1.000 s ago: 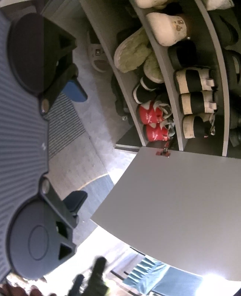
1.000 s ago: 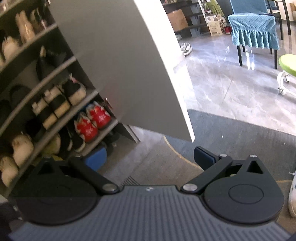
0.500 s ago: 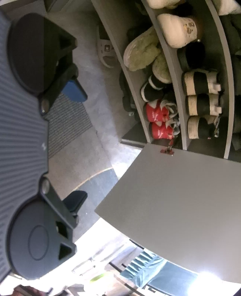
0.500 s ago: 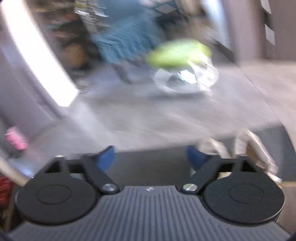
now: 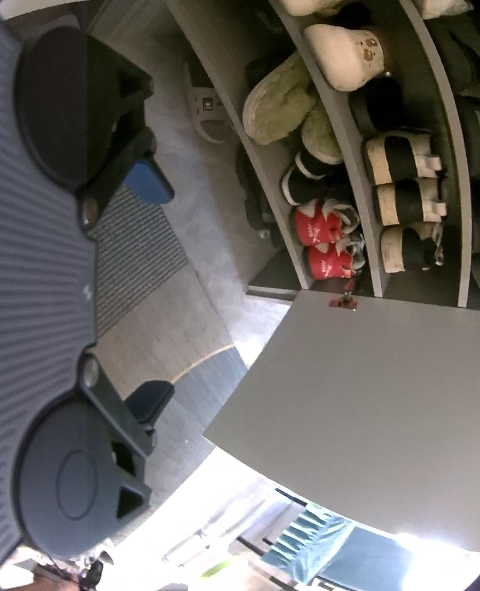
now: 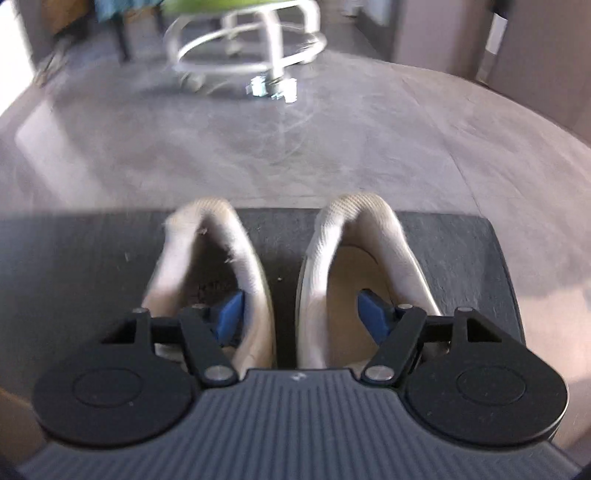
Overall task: Organize scattered shoes
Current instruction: 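Grasp both white 'AIR' sneakers by the heels with the right gripper, then lift and carry the white sneakers with the right gripper to the cabinet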
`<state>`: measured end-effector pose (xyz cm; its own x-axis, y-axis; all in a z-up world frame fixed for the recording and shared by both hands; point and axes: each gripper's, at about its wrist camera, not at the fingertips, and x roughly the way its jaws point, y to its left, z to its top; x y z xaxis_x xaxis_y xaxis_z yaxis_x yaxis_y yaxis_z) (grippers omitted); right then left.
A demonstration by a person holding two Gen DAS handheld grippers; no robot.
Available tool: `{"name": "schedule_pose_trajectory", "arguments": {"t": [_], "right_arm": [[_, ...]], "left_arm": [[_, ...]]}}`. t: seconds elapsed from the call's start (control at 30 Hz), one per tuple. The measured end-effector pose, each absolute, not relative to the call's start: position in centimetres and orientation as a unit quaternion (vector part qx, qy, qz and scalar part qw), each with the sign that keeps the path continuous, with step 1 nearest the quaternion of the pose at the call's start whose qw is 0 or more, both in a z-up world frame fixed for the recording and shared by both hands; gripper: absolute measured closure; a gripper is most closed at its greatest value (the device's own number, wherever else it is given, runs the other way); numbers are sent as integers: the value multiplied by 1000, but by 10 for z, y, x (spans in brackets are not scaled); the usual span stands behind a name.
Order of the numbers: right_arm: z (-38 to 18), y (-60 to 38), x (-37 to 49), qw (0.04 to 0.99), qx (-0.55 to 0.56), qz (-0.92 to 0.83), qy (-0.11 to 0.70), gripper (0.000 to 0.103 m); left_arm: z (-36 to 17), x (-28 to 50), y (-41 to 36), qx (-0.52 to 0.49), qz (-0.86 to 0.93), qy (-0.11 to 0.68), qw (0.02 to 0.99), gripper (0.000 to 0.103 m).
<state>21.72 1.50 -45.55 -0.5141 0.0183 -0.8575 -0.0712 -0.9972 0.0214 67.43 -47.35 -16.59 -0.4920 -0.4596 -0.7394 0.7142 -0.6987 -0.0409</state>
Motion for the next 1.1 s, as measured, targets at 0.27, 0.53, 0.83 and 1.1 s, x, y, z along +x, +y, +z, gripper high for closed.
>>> {"name": "schedule_pose_trajectory", "arguments": {"t": [0.27, 0.53, 0.83, 1.1], "right_arm": [[-466, 0, 227, -7, -465, 885, -16, 69], [-433, -29, 299, -108, -372, 922, -19, 71], [-386, -115, 394, -298, -313, 899, -72, 71], [-349, -223, 467, -459, -287, 835, -103, 72]], "left_arm": [[-174, 671, -470, 369, -846, 173, 344, 0], [-145, 657, -456, 302, -891, 166, 294, 0], [-142, 654, -461, 298, -886, 205, 289, 0], [-107, 684, -483, 255, -883, 259, 296, 0]]}}
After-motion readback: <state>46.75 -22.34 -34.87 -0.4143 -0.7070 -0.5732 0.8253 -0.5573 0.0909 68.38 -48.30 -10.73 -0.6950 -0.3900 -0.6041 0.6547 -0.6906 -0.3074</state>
